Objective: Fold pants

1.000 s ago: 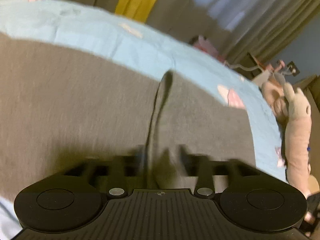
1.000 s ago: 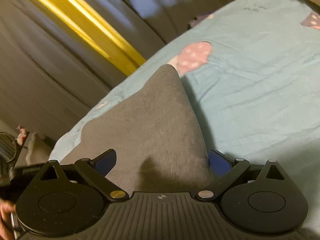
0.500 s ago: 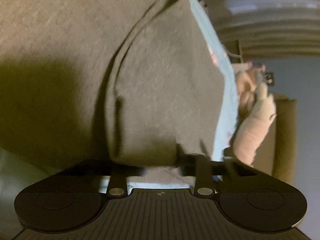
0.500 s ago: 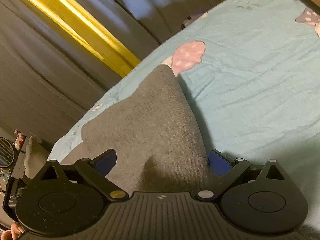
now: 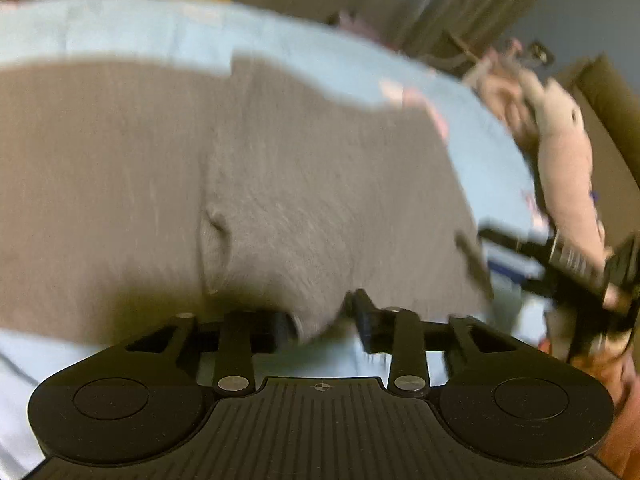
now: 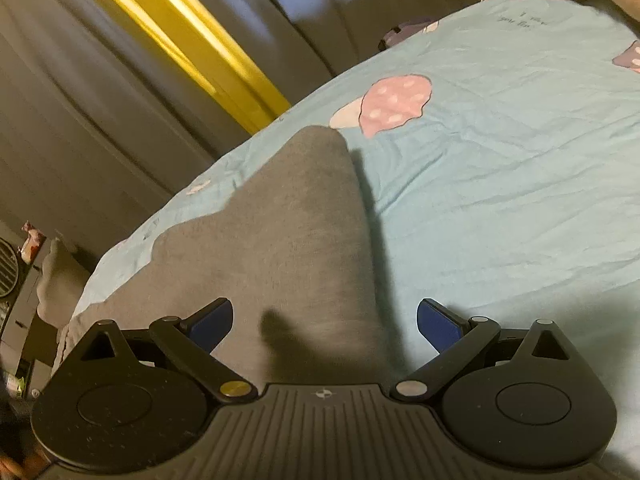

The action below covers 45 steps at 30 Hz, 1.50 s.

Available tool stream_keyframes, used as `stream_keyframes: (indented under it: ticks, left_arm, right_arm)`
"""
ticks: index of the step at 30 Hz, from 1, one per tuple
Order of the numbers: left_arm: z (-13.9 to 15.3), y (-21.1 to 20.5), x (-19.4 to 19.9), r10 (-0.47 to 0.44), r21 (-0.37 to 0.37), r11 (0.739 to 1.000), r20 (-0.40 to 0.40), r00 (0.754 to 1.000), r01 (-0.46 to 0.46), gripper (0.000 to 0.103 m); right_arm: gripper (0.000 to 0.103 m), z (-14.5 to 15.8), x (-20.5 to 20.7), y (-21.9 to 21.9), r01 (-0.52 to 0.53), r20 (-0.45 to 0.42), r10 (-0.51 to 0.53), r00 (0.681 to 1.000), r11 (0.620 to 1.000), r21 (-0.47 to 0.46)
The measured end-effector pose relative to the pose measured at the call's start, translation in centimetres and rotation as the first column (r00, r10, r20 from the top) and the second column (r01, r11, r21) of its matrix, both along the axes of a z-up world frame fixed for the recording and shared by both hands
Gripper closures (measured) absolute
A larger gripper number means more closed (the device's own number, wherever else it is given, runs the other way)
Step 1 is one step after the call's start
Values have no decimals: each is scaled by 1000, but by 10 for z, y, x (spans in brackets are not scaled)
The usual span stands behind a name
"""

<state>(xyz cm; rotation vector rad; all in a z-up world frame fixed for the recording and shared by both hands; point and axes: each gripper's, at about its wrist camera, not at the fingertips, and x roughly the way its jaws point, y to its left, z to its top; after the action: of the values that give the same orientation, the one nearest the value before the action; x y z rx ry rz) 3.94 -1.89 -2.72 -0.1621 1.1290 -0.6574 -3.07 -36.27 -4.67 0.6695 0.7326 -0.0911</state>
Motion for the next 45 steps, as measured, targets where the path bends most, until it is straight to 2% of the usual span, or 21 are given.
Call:
stream_keyframes:
  ticks: [3, 6, 8, 10, 12, 16, 18, 19, 20, 21, 23, 26, 28, 29, 30, 32, 34, 37, 40, 43, 45]
  left_arm:
    - [0, 13, 3, 71, -27, 997, 29, 997, -70, 48]
    - [9, 31, 30, 205, -112, 973, 15, 979, -202, 44]
    - [16, 32, 52, 253, -126, 962, 55, 966, -244, 40]
    - [19, 30, 72, 254, -96, 965, 94, 963, -245, 40]
    - [18, 26, 91, 236, -84, 970, 106, 966, -228, 33]
    - [-9, 0, 124, 199, -52, 979, -7, 980, -199, 33]
    - [-26, -11, 133, 222, -24, 975, -42, 974, -223, 33]
    - [-29, -14, 136, 230, -37, 972, -43, 972, -232, 34]
    - [-29, -17, 139, 241, -53, 968, -49, 969, -244, 45]
    - [-27, -19, 140, 252, -70, 964, -58, 966, -255, 75]
    - [-23, -20, 140, 257, -109, 958, -75, 963, -265, 82]
    - [5, -21, 128, 244, -143, 963, 90, 966, -230, 84]
    - [26, -13, 121, 242, -171, 962, 163, 957, -214, 84]
    - [36, -7, 118, 242, -174, 962, 191, 951, -210, 81]
    - [41, -6, 119, 247, -146, 965, 207, 947, -220, 68]
    - [42, -2, 121, 265, -23, 964, 216, 940, -266, 41]
    - [40, 10, 114, 270, 6, 961, 194, 943, -276, 40]
    - [35, 35, 78, 281, -52, 960, 140, 949, -276, 35]
    - [19, 52, 33, 301, -93, 951, 50, 952, -295, 35]
    - [1, 58, -7, 328, -97, 940, -25, 944, -328, 36]
    - [-9, 58, -17, 329, -130, 934, -58, 943, -334, 37]
  right_arm:
    - [4, 1, -2, 0, -10, 11, 10, 1000, 1000, 1]
    - [4, 2, -2, 0, -26, 24, 26, 999, 1000, -2]
    - [4, -1, 2, 1, -27, 12, 27, 1000, 1000, 8]
    - [4, -4, 5, 1, -22, 4, 22, 1000, 1000, 22]
    - [4, -7, 7, 1, -17, 2, 17, 1000, 999, 35]
    - [4, -9, 8, 1, -25, 15, 24, 1000, 998, 51]
    - [4, -12, 10, 0, -21, 10, 20, 1000, 998, 64]
    - [4, -15, 12, -1, -18, 0, 18, 1000, 997, 71]
    - [4, -18, 14, -1, -16, -11, 17, 1000, 997, 77]
    - [4, -19, 16, -1, -14, -16, 16, 1000, 997, 81]
    - [4, -21, 17, -1, -12, -16, 14, 1000, 996, 83]
    - [4, -21, 17, -1, -9, -9, 10, 1000, 996, 84]
    - [4, -20, 14, -1, -6, 4, 6, 1000, 996, 87]
    - [4, -19, 13, -1, -5, 11, 4, 1000, 996, 84]
    - [4, -19, 13, -1, -5, 12, 5, 1000, 997, 81]
    - [4, -19, 14, 0, -7, 5, 7, 1000, 997, 74]
    - [4, -19, 14, 1, -2, -5, 2, 1000, 998, 62]
    - [4, -15, 10, 2, 4, 12, -5, 1000, 999, 52]
    - [4, -12, 8, 4, 9, 21, -10, 1000, 999, 33]
    - [4, -7, 7, 8, 10, 17, -10, 1000, 1000, 21]
    - [4, -1, 0, 13, 19, 39, -20, 999, 999, 33]
